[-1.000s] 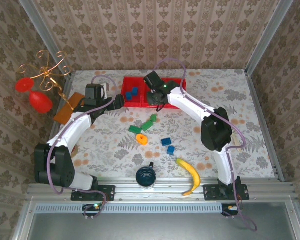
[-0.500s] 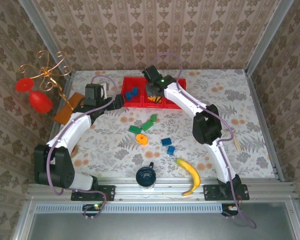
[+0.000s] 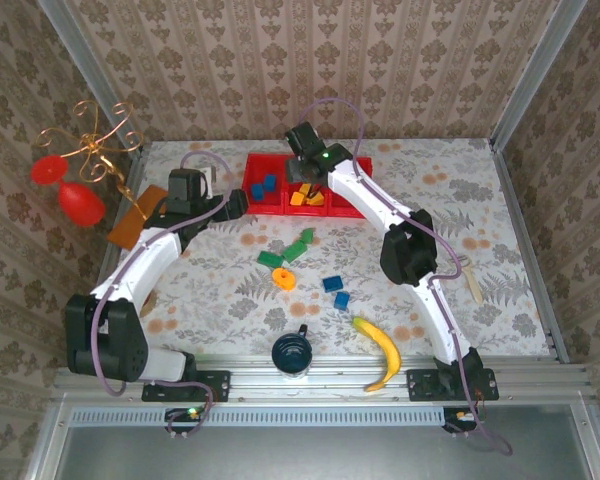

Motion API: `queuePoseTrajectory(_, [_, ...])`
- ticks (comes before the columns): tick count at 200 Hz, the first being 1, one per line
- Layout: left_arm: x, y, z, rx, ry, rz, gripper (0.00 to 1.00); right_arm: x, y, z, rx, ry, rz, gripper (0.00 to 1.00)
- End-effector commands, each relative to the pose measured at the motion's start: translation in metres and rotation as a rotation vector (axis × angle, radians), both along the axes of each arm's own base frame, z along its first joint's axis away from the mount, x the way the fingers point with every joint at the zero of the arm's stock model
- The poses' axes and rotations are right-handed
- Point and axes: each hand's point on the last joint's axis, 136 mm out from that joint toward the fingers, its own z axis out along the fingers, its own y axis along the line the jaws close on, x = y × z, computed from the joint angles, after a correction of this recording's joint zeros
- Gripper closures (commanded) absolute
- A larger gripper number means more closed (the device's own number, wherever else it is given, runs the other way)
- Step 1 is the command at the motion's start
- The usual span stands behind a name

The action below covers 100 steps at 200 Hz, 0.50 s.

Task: Sort the legos into containers by color
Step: Place the lego in the container, then rotate the lego at the center of the table.

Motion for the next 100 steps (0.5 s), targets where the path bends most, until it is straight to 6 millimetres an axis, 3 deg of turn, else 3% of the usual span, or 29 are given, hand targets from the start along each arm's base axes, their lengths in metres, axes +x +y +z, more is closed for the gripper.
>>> queuePoseTrajectory(1, [-0.004,0.004,0.007,-0.025,-0.013,0.022,0.0,-0.01,-0.014,0.034,-0.004,-0.024,-0.023,0.32])
queuePoseTrajectory(43, [-0.017,-0.001,0.0,-0.028,0.016,-0.003,0.0,-0.031,-0.025,0.049,0.02,-0.013,-0.063,0.25])
queuePoseTrajectory(100, [-0.056,-0.024,-0.026,-0.007,0.097,-0.085,0.0,-0.066,-0.047,0.051,0.044,0.02,-0.124,0.09])
